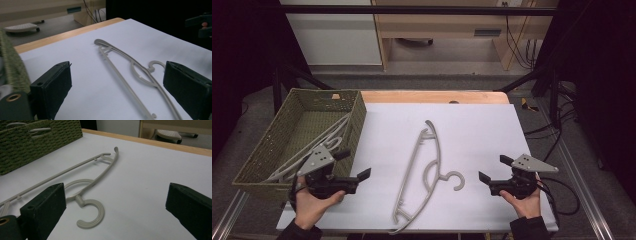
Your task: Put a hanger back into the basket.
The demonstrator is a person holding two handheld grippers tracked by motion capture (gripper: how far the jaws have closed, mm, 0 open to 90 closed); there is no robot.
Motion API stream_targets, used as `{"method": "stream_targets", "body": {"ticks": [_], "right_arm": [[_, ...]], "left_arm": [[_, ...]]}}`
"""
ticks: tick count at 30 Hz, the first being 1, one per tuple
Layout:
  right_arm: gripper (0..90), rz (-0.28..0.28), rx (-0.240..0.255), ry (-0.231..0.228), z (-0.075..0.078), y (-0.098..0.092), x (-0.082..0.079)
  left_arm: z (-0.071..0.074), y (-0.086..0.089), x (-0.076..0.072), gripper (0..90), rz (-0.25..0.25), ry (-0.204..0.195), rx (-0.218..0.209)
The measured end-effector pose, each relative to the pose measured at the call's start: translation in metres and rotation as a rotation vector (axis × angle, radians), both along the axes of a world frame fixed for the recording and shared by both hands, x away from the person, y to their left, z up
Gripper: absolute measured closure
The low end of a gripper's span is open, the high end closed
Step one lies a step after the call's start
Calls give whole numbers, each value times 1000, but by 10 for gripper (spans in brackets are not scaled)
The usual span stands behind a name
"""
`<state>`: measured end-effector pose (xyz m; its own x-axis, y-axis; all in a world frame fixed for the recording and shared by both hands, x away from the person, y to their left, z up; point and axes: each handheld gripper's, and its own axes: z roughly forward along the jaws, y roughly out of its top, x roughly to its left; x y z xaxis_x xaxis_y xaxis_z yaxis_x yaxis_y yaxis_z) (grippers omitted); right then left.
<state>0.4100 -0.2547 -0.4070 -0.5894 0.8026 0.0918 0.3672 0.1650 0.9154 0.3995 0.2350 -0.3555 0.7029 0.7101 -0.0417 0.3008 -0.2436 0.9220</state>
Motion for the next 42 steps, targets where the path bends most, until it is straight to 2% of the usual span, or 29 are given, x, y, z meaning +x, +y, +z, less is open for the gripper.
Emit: {"method": "stream_targets", "body": {"ticks": [5,7,10,15,21,24,29,30,32,36,42], "right_arm": [[33,-2,1,0,0,1,0],[32,-3,-1,0,0,0,0],[33,1,4,-6,1,0,-1],[33,4,7,-1,1,0,-2],[34,5,7,4,0,2,-1],[34,12,0,9,-1,2,-1],[36,10,0,8,-1,2,-1],[36,11,-1,9,-1,2,-1],[36,11,-2,12,-2,3,0],[37,15,-6,13,-2,4,0],[37,15,-12,15,-3,5,0]], "left_arm": [[-12,-30,-2,83,-53,13,20],[-17,-42,-2,87,-69,26,43],[-24,-59,-2,97,-102,48,44],[-37,-89,-4,111,-149,75,87],[-57,-118,-2,148,-191,135,110],[-67,-130,-3,185,-213,167,141],[-85,-145,-2,293,-240,223,187],[-89,-148,-2,320,-236,234,195],[-96,-151,-2,357,-227,258,237],[-108,-155,-1,463,-228,319,263],[-115,-158,-2,574,-228,351,303]]}}
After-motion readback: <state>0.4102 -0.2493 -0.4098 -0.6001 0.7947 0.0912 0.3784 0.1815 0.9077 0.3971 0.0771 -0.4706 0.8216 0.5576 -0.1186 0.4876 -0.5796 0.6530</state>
